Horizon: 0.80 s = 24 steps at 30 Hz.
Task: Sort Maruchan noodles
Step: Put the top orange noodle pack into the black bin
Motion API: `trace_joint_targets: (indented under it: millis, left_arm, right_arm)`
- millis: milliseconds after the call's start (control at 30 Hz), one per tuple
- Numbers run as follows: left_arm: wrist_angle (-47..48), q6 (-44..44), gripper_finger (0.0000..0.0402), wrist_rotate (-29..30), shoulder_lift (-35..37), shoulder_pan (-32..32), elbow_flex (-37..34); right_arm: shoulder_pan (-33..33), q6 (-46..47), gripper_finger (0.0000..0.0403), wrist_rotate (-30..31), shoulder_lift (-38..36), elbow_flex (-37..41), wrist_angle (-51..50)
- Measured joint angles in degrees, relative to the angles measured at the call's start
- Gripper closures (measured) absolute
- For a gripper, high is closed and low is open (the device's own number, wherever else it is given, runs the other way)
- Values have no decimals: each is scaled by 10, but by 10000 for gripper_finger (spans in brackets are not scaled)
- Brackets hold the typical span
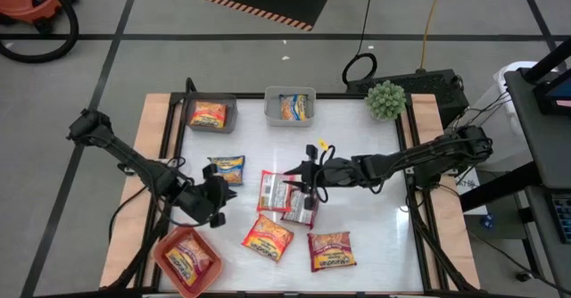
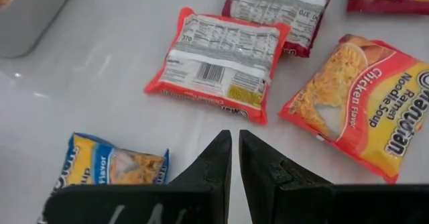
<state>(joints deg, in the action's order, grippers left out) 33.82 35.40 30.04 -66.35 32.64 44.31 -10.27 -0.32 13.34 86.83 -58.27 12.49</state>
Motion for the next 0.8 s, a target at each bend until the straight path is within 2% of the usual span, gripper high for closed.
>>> trace_joint_targets:
  millis: [500,800]
  left_arm:
    - [-20,100,366,26,0,-6,0]
    - [32,133,366,32,0,-13,0]
  right_arm:
    - [-21,11,275,-1,-1,0,-77]
    - [-28,-1,275,0,-1,0,-116]
